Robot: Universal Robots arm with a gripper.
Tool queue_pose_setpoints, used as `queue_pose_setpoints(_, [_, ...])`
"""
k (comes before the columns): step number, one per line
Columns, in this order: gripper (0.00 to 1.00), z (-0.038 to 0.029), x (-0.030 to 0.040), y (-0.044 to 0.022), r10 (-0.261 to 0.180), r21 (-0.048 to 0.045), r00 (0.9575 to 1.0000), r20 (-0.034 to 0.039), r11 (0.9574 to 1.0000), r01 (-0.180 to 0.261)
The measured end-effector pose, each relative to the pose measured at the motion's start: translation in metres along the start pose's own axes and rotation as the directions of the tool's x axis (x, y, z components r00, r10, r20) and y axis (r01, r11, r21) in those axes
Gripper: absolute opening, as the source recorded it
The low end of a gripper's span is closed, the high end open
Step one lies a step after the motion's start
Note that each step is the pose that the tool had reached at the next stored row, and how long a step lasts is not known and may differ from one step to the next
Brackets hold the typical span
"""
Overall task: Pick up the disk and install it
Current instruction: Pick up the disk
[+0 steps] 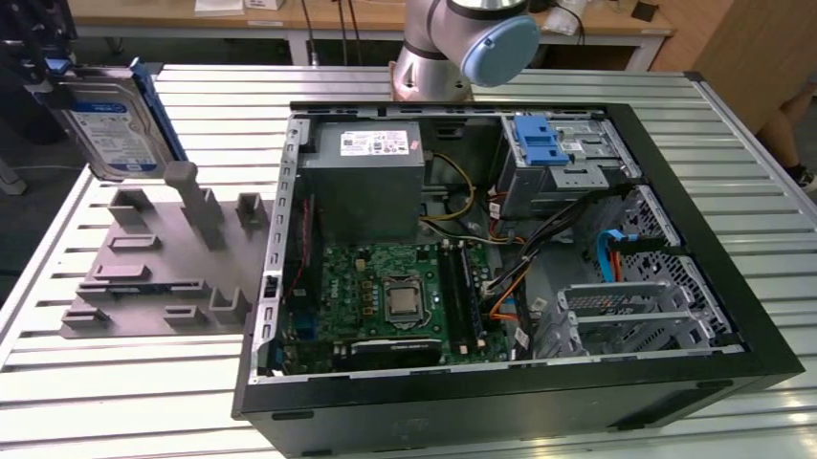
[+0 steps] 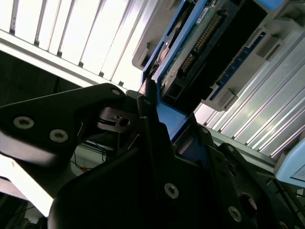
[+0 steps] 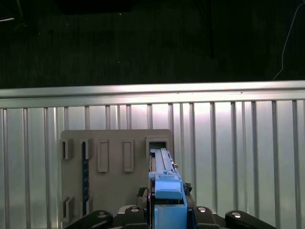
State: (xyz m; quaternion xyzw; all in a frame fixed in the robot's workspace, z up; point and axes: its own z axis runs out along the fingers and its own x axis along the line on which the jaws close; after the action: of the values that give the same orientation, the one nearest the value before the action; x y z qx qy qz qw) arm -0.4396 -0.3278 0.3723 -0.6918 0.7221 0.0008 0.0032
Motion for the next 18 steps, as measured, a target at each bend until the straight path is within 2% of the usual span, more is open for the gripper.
queue_pose_setpoints(9, [0.36,-0.0012,0.0,0.0,0.0,-0.0004,1.0,-0.0002,1.0,0.0])
queue_pose_setpoints(18, [0.36,-0.0111,-0.0001,0.0,0.0,0.0001,1.0,0.0,1.0,0.0])
